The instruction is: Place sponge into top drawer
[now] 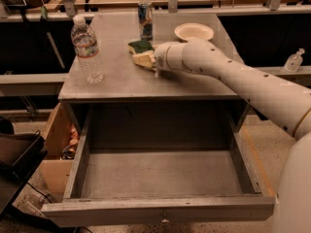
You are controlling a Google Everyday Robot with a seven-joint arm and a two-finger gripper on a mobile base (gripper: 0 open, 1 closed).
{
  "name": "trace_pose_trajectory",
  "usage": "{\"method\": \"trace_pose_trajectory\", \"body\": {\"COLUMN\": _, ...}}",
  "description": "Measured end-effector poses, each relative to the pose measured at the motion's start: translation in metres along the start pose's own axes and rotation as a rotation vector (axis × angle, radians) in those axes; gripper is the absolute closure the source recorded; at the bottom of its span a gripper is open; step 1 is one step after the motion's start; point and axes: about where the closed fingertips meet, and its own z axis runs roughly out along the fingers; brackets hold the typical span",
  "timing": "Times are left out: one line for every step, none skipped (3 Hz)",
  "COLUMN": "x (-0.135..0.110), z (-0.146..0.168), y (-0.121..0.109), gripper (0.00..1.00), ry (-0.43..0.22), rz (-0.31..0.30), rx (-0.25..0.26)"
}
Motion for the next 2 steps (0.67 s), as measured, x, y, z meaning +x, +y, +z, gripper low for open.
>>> {"method": "trace_pose_trajectory", "body": {"x": -0.0001, "z": -0.0001, "y": 0.0001, "gripper": 1.00, "ry": 0.000, "rz": 0.000, "rx": 0.000}}
{"method": "trace_pose_trajectory", "body": {"x": -0.0001, "z": -0.0001, "y": 0.0001, "gripper": 1.00, "ry": 0.000, "rz": 0.000, "rx": 0.000}}
